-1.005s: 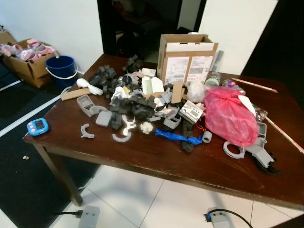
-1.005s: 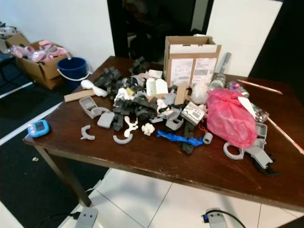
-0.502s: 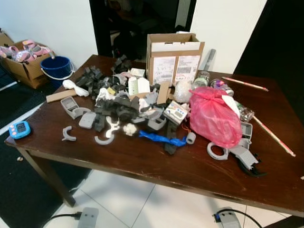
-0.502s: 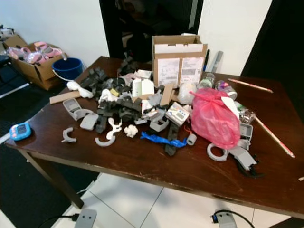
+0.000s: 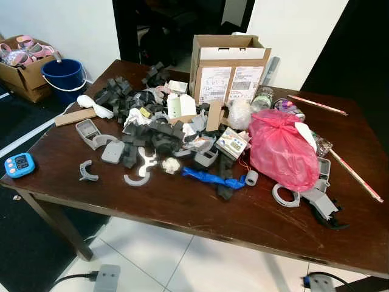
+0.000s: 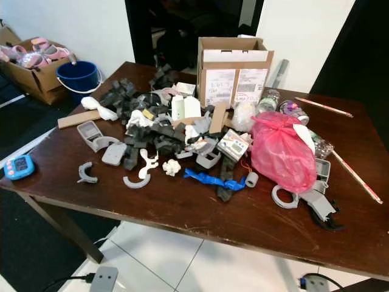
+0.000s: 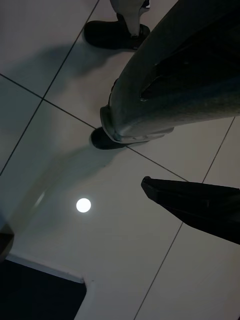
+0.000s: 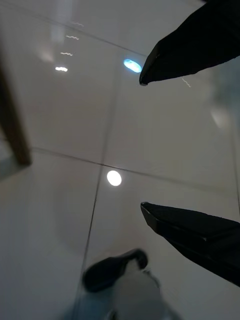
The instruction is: Picking trash to rubbish bin
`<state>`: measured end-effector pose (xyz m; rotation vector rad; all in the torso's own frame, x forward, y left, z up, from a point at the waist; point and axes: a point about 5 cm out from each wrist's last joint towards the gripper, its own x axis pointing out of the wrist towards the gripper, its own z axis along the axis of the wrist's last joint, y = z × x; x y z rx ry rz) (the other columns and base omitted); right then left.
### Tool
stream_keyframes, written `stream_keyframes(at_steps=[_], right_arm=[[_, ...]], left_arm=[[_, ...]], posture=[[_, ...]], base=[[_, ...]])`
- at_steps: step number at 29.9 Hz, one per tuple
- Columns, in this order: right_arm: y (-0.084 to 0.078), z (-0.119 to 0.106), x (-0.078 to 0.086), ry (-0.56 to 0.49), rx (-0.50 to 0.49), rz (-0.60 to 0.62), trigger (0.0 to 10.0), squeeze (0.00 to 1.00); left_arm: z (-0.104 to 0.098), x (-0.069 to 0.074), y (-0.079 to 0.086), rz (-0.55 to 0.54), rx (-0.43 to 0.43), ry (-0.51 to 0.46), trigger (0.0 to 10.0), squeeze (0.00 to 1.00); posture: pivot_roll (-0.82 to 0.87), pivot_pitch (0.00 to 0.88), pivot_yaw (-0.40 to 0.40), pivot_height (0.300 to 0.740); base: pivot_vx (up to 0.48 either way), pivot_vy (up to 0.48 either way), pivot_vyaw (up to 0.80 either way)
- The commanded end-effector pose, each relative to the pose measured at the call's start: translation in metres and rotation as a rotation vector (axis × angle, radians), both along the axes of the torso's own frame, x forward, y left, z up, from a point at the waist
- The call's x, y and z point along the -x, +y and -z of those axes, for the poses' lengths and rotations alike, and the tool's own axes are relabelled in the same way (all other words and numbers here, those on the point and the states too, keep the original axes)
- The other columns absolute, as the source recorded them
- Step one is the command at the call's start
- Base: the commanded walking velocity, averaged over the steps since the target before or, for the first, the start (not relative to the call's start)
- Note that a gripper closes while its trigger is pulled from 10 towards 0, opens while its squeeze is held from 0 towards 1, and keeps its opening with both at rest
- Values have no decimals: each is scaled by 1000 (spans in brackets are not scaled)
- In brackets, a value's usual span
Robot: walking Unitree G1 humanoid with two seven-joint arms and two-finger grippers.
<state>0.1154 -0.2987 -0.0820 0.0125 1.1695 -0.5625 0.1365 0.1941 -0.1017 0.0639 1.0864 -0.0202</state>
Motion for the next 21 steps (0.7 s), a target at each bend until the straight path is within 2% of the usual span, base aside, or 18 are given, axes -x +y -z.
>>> stream_keyframes(at_steps=[1, 7, 9, 11, 15, 16, 17, 19, 20, 21], right_arm=[[-11, 1, 22, 21, 2, 183, 10000, 0], [-23, 0, 44, 14, 21, 375, 10000, 0], [-25, -1, 46, 27, 28, 352, 10000, 0], [-26, -1, 47, 56, 35, 257, 10000, 0], [-15, 4, 40, 81, 5, 80, 10000, 0], [-10, 5, 37, 78, -7, 64, 10000, 0], [-10, 5, 37, 78, -7, 64, 10000, 0], [-2, 7, 31, 67, -23, 50, 10000, 0], [-1, 8, 29, 64, -27, 45, 10000, 0], [3, 8, 25, 58, -32, 29, 10000, 0]], left_arm=[[12, 38, -1, 33, -2, 144, 10000, 0], [12, 38, -1, 72, -13, 145, 10000, 0], [12, 37, 0, 67, -18, 143, 10000, 0], [11, 36, 4, 43, -35, 136, 10000, 0], [8, 35, 20, -127, -81, 107, 10000, 0], [7, 36, 29, -201, -108, 98, 10000, 0], [7, 36, 29, -201, -108, 98, 10000, 0], [4, 42, 47, -310, -164, 93, 10000, 0], [3, 45, 52, -338, -181, 93, 10000, 0], [1, 50, 64, -374, -221, 92, 10000, 0]], posture=[[66, 98, -55, 740], [53, 99, -50, 740], [53, 99, -50, 740], [50, 101, -52, 740], [55, 102, -54, 740], [65, 103, -57, 740], [65, 103, -57, 740], [81, 105, -63, 740], [81, 105, -63, 740], [95, 105, -70, 740]], base=[[0, 0, 0], [0, 0, 0], [0, 0, 0], [0, 0, 0], [0, 0, 0], [0, 0, 0], [0, 0, 0], [0, 0, 0], [0, 0, 0], [0, 0, 0]])
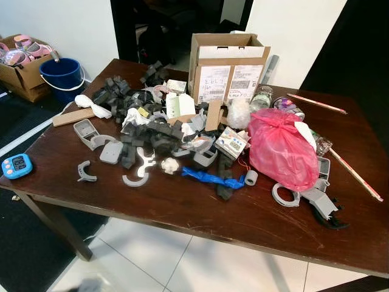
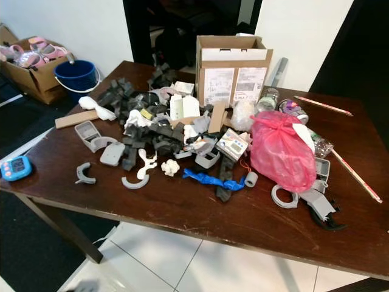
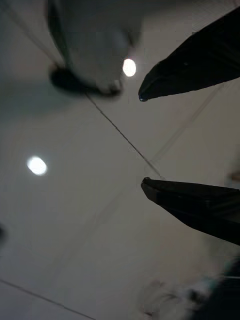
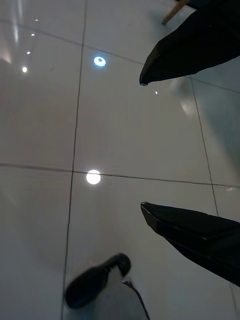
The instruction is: Picking trash to rubbish bin
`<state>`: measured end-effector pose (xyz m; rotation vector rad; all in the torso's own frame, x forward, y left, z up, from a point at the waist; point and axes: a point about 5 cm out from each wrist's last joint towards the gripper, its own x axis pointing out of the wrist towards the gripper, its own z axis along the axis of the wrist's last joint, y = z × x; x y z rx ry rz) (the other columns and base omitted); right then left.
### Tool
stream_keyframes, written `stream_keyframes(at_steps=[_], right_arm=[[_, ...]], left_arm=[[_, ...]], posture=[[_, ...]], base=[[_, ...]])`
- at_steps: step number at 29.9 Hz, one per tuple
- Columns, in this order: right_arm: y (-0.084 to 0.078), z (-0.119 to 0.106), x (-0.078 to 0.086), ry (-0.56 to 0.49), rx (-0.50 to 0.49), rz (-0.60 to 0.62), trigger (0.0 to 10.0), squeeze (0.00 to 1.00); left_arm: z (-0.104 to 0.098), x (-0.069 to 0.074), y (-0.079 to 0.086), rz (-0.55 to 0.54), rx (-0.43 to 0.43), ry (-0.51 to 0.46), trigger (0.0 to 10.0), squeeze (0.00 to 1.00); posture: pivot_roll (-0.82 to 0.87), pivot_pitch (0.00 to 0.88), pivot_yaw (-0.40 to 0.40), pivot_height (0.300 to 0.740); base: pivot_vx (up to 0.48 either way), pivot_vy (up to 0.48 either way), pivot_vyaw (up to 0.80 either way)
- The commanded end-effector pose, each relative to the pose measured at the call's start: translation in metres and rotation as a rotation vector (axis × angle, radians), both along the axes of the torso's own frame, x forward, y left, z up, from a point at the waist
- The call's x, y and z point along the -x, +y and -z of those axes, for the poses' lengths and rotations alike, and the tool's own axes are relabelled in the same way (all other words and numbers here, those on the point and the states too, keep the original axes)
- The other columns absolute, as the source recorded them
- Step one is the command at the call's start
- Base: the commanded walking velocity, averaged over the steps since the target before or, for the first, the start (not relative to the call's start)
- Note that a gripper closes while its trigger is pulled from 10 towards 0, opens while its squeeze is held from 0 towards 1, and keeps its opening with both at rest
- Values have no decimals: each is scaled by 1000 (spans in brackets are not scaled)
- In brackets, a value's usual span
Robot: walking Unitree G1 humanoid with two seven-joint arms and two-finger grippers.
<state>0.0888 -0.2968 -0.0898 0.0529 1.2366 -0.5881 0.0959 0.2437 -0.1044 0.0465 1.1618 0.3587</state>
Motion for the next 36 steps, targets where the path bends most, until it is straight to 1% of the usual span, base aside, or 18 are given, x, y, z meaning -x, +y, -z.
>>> stream_keyframes(at_steps=[1, 5, 7, 9, 10, 12, 14, 17, 19, 21, 25, 27, 28, 29, 32, 33, 34, 36], right_arm=[[1, 0, -1, 1, 1, -19, 10000, 0], [9, -1, -18, -18, -11, -92, 10000, 0], [10, -1, -21, -20, -12, -108, 10000, 0], [14, -2, -27, -22, -17, -149, 10000, 0], [14, -2, -27, -22, -17, -149, 10000, 0], [19, -2, -33, -23, -26, -190, 10000, 0], [19, -2, -33, -23, -26, -190, 10000, 0], [29, 0, -39, -21, -46, -241, 10000, 0], [32, 0, -41, -20, -54, -249, 10000, 0], [32, 0, -41, -20, -54, -249, 10000, 0], [35, 1, -41, -20, -60, -247, 10000, 0], [35, 2, -41, -19, -60, -247, 10000, 0], [35, 2, -40, -17, -61, -247, 10000, 0], [35, 2, -40, -17, -61, -247, 10000, 0], [35, 3, -36, -9, -59, -245, 10000, 0], [35, 3, -36, -9, -59, -245, 10000, 0], [35, 3, -35, -5, -59, -241, 10000, 0], [34, 3, -34, -4, -59, -240, 10000, 0]], left_arm=[[-2, 9, 14, -57, -48, 19, 10000, 0], [-17, 22, 59, -240, -206, -33, 10000, 0], [-23, 22, 71, -295, -245, -67, 10000, 0], [-41, 19, 101, -418, -347, -165, 10000, 0], [-41, 19, 101, -418, -347, -165, 10000, 0], [-65, 9, 131, -499, -449, -295, 10000, 0], [-65, 9, 131, -499, -449, -295, 10000, 0], [-109, -24, 162, -504, -567, -531, 10000, 0], [-135, -50, 171, -447, -614, -666, 10000, 0], [-135, -50, 171, -447, -614, -666, 10000, 0], [-204, -114, 168, -247, -630, -1031, 10000, 0], [-217, -123, 164, -198, -622, -1097, 10000, 0], [-234, -137, 155, -131, -590, -1188, 10000, 0], [-234, -137, 155, -131, -590, -1188, 10000, 0], [-279, -171, 125, 94, -482, -1377, 10000, 0], [-279, -171, 125, 94, -482, -1377, 10000, 0], [-299, -186, 108, 181, -406, -1448, 10000, 0], [-305, -191, 102, 207, -371, -1475, 10000, 0]], posture=[[95, 105, -70, 740], [124, 108, -84, 740], [132, 108, -88, 740], [146, 109, -94, 740], [146, 109, -94, 740], [161, 113, -99, 740], [161, 113, -99, 740], [176, 115, -99, 740], [179, 114, -94, 740], [179, 114, -94, 740], [172, 110, -88, 740], [172, 110, -88, 740], [166, 107, -84, 740], [166, 107, -84, 740], [166, 107, -84, 740], [166, 107, -84, 740], [156, 100, -78, 740], [156, 100, -78, 740]], base=[[0, 0, 0], [0, 0, 0], [0, 0, 0], [0, 0, 0], [0, 0, 0], [0, 0, 0], [0, 0, 0], [0, 0, 0], [0, 0, 0], [0, 0, 0], [0, 0, 0], [0, 0, 0], [0, 0, 0], [0, 0, 0], [0, 0, 0], [0, 0, 0], [0, 0, 0], [0, 0, 0]])
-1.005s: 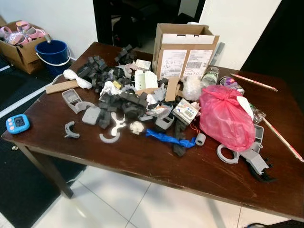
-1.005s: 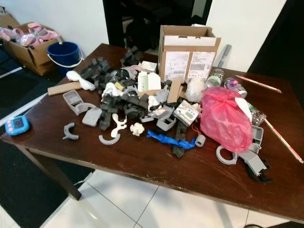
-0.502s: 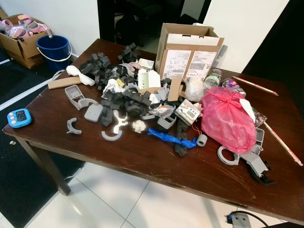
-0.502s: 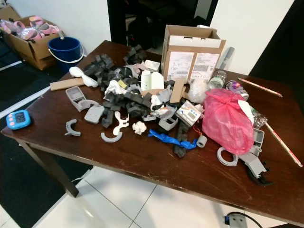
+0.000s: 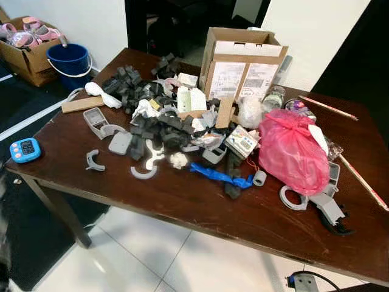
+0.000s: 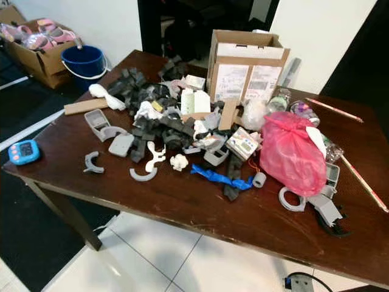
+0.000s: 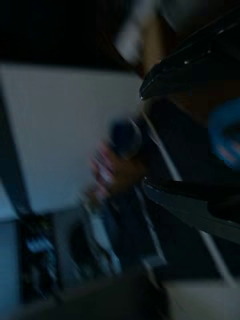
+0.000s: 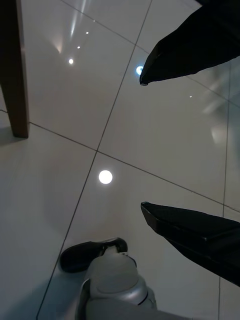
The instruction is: Picking trash to rubbish bin
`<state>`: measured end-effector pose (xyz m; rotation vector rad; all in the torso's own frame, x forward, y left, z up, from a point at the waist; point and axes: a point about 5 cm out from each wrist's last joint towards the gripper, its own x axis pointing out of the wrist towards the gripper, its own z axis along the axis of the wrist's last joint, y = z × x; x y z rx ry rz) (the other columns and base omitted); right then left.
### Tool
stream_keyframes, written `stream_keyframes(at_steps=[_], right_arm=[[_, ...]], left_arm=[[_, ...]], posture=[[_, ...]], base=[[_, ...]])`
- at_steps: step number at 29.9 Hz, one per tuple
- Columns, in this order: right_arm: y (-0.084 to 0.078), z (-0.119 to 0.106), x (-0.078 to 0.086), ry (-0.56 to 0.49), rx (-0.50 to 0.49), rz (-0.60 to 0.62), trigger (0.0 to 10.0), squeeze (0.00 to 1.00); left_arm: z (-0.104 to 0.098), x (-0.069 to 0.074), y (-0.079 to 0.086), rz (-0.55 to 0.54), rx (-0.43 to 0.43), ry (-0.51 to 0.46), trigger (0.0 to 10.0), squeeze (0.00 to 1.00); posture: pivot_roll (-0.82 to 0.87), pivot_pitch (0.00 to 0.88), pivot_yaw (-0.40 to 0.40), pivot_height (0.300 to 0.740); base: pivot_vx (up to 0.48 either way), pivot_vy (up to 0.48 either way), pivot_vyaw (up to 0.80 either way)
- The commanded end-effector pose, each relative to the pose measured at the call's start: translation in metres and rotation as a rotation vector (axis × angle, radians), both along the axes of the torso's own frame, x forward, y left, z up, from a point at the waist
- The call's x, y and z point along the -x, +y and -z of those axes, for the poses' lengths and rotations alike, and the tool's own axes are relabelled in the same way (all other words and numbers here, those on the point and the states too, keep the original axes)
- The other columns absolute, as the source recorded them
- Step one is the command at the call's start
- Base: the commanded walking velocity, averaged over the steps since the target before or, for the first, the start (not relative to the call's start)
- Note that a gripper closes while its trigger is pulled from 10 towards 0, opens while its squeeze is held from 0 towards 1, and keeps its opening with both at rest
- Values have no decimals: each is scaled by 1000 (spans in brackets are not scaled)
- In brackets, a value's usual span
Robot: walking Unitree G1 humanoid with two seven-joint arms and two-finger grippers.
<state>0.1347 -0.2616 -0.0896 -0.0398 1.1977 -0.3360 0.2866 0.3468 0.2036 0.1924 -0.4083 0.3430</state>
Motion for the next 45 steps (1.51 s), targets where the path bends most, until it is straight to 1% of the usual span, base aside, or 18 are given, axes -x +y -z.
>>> stream_keyframes(at_steps=[1, 2, 7, 9, 10, 12, 13, 15, 17, 19, 21, 22, 25, 32, 33, 35, 41, 45], right_arm=[[-1, 4, 12, 40, 2, 6, 10000, 0], [-1, 4, 13, 41, 2, 6, 10000, 0], [-1, 4, 14, 42, 2, 9, 10000, 0], [-1, 4, 14, 41, 1, 11, 10000, 0], [-1, 4, 14, 41, 1, 11, 10000, 0], [-1, 5, 15, 42, 2, 7, 10000, 0], [-1, 5, 15, 42, 2, 5, 10000, 0], [-1, 5, 15, 42, 2, 5, 10000, 0], [-1, 5, 15, 45, 4, 3, 10000, 0], [-1, 5, 15, 45, 4, 3, 10000, 0], [-2, 5, 17, 49, 7, 3, 10000, 0], [-2, 5, 18, 51, 9, 3, 10000, 0], [-3, 6, 21, 58, 11, 5, 10000, 0], [-4, 6, 24, 64, 11, 13, 10000, 0], [-4, 7, 26, 67, 10, 18, 10000, 0], [-4, 7, 27, 70, 11, 16, 10000, 0], [-4, 7, 28, 73, 13, 16, 10000, 0], [-5, 7, 28, 73, 16, 15, 10000, 0]], left_arm=[[-5, -5, -10, 101, 27, 8, 10000, 588], [-11, -8, -17, 155, 54, -20, 10000, 1000], [-29, -19, -41, 294, 148, -87, 10000, 1000], [-31, -26, -53, 354, 264, -109, 10000, 1000], [-31, -26, -53, 354, 264, -109, 10000, 1000], [-28, -33, -59, 391, 395, -94, 10000, 1000], [-25, -37, -60, 391, 463, -73, 10000, 1000], [-25, -37, -60, 391, 463, -73, 10000, 1000], [-17, -45, -60, 346, 598, -16, 10000, 1000], [-17, -45, -60, 346, 598, -16, 10000, 1000], [-7, -54, -59, 306, 783, 60, 10000, 1000], [-3, -57, -61, 303, 826, 117, 10000, 0], [1, -62, -68, 343, 827, 237, 10000, 0], [5, -64, -78, 407, 877, 345, 10000, 0], [6, -65, -87, 461, 913, 399, 10000, 0], [7, -64, -94, 499, 901, 451, 10000, 0], [11, -62, -99, 488, 918, 527, 10000, 0], [11, -58, -98, 414, 875, 626, 10000, 0]], posture=[[151, 94, -74, 740], [149, 92, -72, 740], [147, 89, -69, 740], [144, 90, -69, 740], [144, 90, -69, 740], [144, 92, -69, 740], [141, 94, -70, 740], [141, 94, -70, 740], [140, 96, -69, 740], [140, 96, -69, 740], [133, 106, -71, 740], [133, 106, -71, 740], [122, 107, -66, 740], [117, 109, -58, 740], [113, 109, -57, 740], [110, 108, -57, 740], [110, 108, -55, 740], [113, 109, -57, 740]], base=[[0, 0, 0], [0, 0, 0], [0, 0, 0], [0, 0, 0], [0, 0, 0], [0, 0, 0], [0, 0, 0], [0, 0, 0], [0, 0, 0], [0, 0, 0], [0, 0, 0], [0, 0, 0], [0, 0, 0], [0, 0, 0], [0, 0, 0], [0, 0, 0], [0, 0, 0], [0, 0, 0]])
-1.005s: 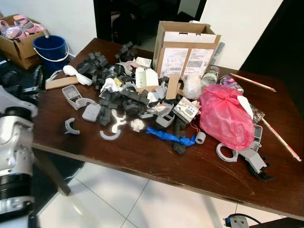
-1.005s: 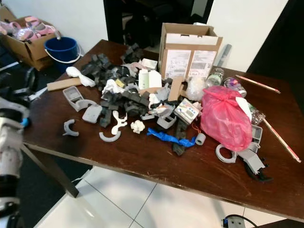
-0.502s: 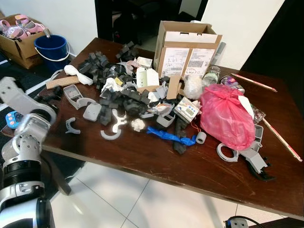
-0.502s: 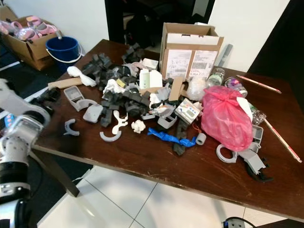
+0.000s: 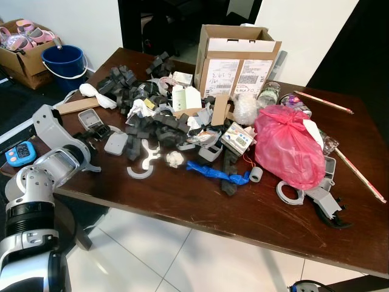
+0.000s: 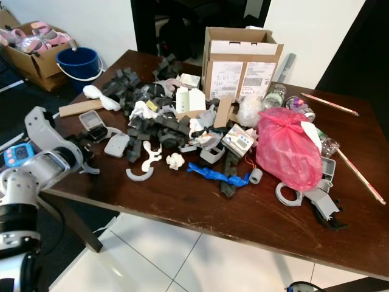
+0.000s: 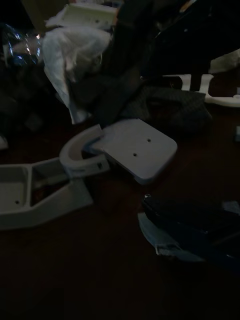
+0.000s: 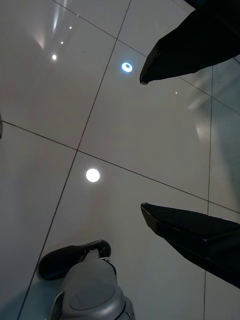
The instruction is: Picking trash to rubbish bin
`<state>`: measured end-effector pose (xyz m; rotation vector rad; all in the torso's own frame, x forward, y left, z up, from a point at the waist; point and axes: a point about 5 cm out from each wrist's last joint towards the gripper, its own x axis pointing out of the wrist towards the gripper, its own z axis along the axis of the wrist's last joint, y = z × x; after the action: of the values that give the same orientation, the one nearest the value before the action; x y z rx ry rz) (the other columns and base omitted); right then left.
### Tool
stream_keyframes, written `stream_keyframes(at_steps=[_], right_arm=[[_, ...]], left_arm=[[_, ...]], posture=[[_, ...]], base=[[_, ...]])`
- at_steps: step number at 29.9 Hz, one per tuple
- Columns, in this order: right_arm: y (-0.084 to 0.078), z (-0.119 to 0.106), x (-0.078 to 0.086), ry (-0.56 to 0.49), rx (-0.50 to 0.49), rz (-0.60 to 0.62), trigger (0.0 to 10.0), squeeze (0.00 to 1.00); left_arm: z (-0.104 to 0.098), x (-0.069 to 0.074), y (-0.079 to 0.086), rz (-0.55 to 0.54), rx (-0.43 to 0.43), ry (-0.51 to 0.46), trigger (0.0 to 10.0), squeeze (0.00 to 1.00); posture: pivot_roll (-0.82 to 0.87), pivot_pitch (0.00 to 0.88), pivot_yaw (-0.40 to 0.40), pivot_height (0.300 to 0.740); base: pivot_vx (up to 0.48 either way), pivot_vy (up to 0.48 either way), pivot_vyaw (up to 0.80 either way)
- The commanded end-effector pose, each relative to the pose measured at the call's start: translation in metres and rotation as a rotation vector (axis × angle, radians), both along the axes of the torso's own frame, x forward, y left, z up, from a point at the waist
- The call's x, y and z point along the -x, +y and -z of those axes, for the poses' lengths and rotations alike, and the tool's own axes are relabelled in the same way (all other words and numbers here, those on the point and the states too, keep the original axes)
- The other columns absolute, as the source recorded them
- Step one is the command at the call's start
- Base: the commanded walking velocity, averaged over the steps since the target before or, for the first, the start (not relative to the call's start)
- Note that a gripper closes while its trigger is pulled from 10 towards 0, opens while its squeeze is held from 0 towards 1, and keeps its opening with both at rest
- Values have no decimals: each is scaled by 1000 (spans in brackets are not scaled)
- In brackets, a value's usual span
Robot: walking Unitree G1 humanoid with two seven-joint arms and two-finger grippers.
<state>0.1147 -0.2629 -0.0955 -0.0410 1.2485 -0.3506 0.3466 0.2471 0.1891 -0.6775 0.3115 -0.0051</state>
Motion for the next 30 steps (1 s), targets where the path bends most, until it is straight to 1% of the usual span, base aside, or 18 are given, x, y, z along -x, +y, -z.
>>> stream_keyframes(at_steps=[1, 2, 3, 4, 5, 6, 8, 12, 15, 16, 17, 18, 21, 23, 30], right_arm=[[-3, 1, 8, 23, 14, 0, 10000, 0], [-4, 1, 8, 24, 16, -5, 10000, 0], [-4, 1, 8, 24, 16, -5, 10000, 0], [-4, 1, 8, 24, 17, -7, 10000, 0], [-4, 1, 8, 24, 17, -10, 10000, 0], [-4, 1, 7, 25, 17, -13, 10000, 0], [-4, 1, 7, 25, 18, -18, 10000, 0], [-3, 1, 6, 24, 18, -21, 10000, 0], [-3, 1, 6, 25, 18, -23, 10000, 0], [-3, 1, 6, 25, 18, -23, 10000, 0], [-3, 1, 6, 25, 19, -25, 10000, 0], [-3, 1, 6, 25, 19, -25, 10000, 0], [-3, 1, 6, 31, 25, -40, 10000, 0], [-3, 1, 6, 33, 27, -45, 10000, 0], [-4, 0, 7, 34, 32, -51, 10000, 0]], left_arm=[[-4, 2, 2, -5, -52, 33, 10000, 0], [-15, 6, 2, 1, -172, 57, 10000, 0], [-15, 6, 2, 1, -172, 57, 10000, 0], [-18, 8, 1, 5, -207, 65, 10000, 0], [-22, 11, 0, 21, -268, 76, 10000, 0], [-25, 12, -1, 29, -301, 76, 10000, 0], [-31, 15, -5, 57, -341, 73, 10000, 0], [-31, 18, -11, 86, -351, 92, 10000, 0], [-23, 21, -16, 116, -351, 137, 10000, 0], [-23, 21, -16, 116, -351, 137, 10000, 0], [-19, 22, -17, 124, -373, 162, 10000, 0], [-19, 22, -17, 124, -373, 162, 10000, 0], [-3, 26, -13, 120, -463, 243, 10000, 0], [2, 27, -10, 118, -516, 282, 10000, 0], [2, 29, -10, 122, -578, 295, 10000, 0]], posture=[[113, 109, -57, 740], [120, 111, -61, 740], [120, 111, -61, 740], [120, 111, -61, 740], [120, 112, -62, 740], [121, 112, -63, 740], [123, 113, -63, 740], [120, 111, -58, 740], [120, 109, -58, 740], [120, 109, -58, 740], [119, 109, -58, 740], [119, 109, -58, 740], [112, 103, -58, 740], [108, 99, -59, 740], [105, 95, -59, 740]], base=[[0, 0, 0], [0, 0, 0], [0, 0, 0], [0, 0, 0], [0, 0, 0], [0, 0, 0], [0, 0, 0], [0, 0, 0], [0, 0, 0], [0, 0, 0], [0, 0, 0], [0, 0, 0], [0, 0, 0], [0, 0, 0], [0, 0, 0]])
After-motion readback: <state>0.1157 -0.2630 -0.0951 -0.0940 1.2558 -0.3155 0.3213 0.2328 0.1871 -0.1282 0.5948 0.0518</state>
